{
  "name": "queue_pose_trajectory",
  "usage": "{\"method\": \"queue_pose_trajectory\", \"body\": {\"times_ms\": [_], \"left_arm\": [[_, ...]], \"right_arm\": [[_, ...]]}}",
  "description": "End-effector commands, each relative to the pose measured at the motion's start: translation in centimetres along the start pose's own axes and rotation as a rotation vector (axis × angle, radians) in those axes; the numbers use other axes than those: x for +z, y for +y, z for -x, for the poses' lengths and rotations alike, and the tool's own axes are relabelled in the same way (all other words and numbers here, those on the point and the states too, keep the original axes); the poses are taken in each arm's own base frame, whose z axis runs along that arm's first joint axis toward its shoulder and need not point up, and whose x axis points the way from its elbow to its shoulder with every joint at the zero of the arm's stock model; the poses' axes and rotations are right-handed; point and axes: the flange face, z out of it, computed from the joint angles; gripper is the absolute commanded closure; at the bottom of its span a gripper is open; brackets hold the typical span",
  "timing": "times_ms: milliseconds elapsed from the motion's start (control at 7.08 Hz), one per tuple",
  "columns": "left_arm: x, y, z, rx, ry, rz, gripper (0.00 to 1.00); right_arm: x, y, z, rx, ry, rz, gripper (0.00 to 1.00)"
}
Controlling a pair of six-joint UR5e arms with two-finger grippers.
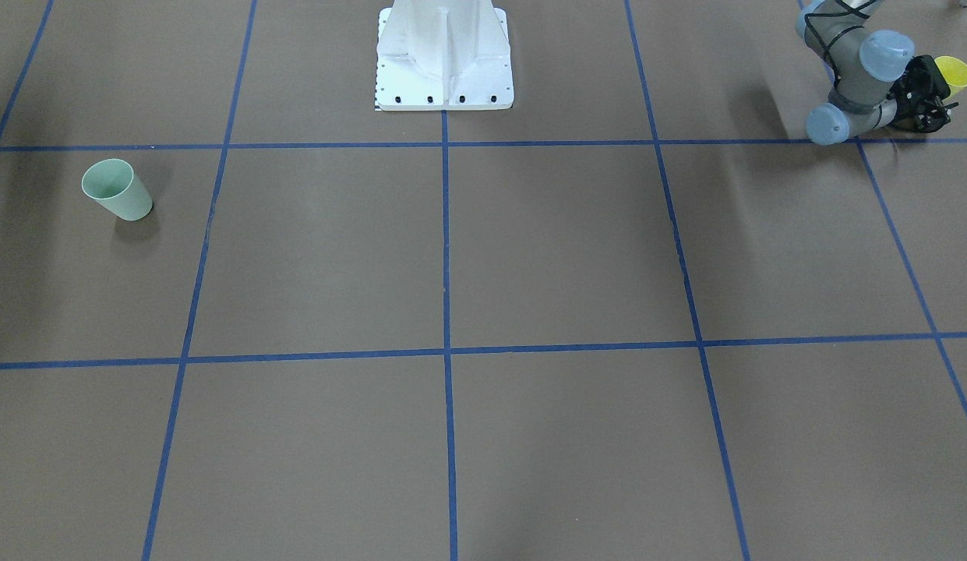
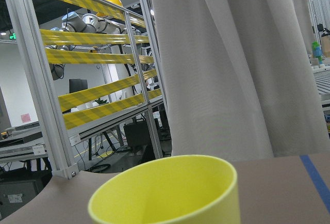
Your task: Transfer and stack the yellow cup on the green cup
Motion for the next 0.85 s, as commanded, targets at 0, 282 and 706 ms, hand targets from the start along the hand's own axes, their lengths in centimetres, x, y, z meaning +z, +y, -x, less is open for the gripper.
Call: {"method": "queue_pose_trajectory", "body": {"times_ms": [0, 282, 706], "left_arm": [[0.4, 0.3, 0.2, -0.020, 0.006, -0.016, 0.50], [0.3, 0.4, 0.6, 0.012, 0.016, -0.029, 0.92], [3.9, -6.9, 2.6, 0.185, 0.015, -0.046, 1.00]], "right_arm": [[0.0, 0.0, 0.0, 0.000, 0.001, 0.000, 0.00], [0.0, -0.2, 0.0, -0.001, 0.003, -0.001, 0.00], [-0.3, -0.5, 0.3, -0.003, 0.001, -0.004, 0.00]]}}
